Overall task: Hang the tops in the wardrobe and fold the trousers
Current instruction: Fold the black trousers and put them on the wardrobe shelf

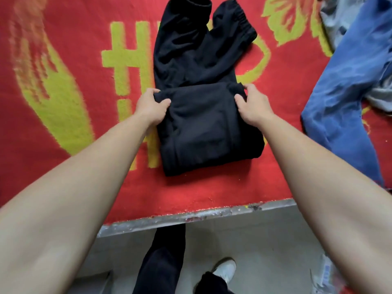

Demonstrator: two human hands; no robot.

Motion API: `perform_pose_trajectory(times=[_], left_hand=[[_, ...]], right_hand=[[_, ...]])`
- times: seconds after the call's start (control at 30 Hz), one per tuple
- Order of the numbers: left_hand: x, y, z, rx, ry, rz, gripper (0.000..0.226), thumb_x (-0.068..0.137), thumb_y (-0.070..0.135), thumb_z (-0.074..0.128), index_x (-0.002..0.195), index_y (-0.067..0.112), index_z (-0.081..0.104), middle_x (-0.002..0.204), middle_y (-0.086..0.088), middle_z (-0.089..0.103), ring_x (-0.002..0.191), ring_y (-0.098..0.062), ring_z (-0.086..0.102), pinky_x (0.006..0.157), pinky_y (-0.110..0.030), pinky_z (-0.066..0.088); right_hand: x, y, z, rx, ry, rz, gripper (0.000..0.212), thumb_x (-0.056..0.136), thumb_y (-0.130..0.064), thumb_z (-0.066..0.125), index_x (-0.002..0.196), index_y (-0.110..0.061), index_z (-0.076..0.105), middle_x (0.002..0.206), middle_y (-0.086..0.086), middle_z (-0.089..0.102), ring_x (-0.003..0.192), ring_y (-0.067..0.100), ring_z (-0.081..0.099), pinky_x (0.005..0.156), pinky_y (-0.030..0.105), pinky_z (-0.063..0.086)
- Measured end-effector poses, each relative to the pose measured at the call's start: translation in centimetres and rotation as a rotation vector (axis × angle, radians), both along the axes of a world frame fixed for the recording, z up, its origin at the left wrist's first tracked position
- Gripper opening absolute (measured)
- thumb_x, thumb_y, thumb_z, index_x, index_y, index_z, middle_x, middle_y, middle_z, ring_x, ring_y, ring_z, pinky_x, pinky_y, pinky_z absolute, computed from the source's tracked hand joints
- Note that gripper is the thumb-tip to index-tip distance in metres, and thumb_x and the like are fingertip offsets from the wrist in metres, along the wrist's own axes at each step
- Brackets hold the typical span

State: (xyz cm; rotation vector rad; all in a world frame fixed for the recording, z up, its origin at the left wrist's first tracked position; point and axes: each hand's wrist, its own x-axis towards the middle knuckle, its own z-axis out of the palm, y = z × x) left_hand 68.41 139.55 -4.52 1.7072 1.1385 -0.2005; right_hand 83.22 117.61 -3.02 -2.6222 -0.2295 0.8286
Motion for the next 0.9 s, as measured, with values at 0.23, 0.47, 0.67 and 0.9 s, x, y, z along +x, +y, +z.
perform_pose_trajectory(times=[0.23,0.47,0.67,0.9], left_hand=[[0.3,-0.3,-2.8,-0.06,0.011,0.024,0.032,0.097,0.025,0.058,0.126,0.016,0.046,0.124,-0.009,0.057,0.109,-0.023,0.057,0.097,-0.038,0.046],[1.2,-0.7,-1.8,-0.102,0.101,0.128,0.025,0.091,0.025,0.057,0.114,0.027,0.047,0.112,-0.003,0.062,0.103,-0.025,0.061,0.095,-0.044,0.05],[4.9,-2.6,-0.9,0.551,0.214,-0.029,0.033,0.088,0.034,0.053,0.117,0.018,0.053,0.124,-0.01,0.048,0.116,-0.031,0.044,0.097,-0.043,0.036],[11.2,-5.2,-0.5,0.787,0.207,-0.49,0.065,0.079,0.065,0.064,0.127,0.022,0.059,0.122,-0.005,0.05,0.111,-0.028,0.049,0.09,-0.043,0.041]], right_hand=[[-1.2,0.2,-3.7,-0.06,-0.031,0.03,0.053,0.107,-0.034,0.039,0.153,-0.013,0.025,0.136,0.028,0.041,0.123,0.045,0.043,0.107,0.045,0.029],[4.0,-0.2,-2.9,-0.044,0.3,0.066,0.051,0.087,-0.055,0.046,0.128,-0.025,0.044,0.116,0.009,0.058,0.104,0.033,0.057,0.088,0.042,0.043],[11.1,1.3,-0.8,0.155,0.349,-0.142,0.06,0.078,-0.076,0.041,0.1,-0.025,0.061,0.096,0.002,0.073,0.085,0.022,0.073,0.08,0.042,0.058],[15.1,5.0,0.6,0.562,0.521,-0.512,0.066,0.09,-0.037,0.072,0.143,-0.01,0.044,0.118,0.004,0.058,0.1,0.016,0.066,0.084,0.032,0.059]])
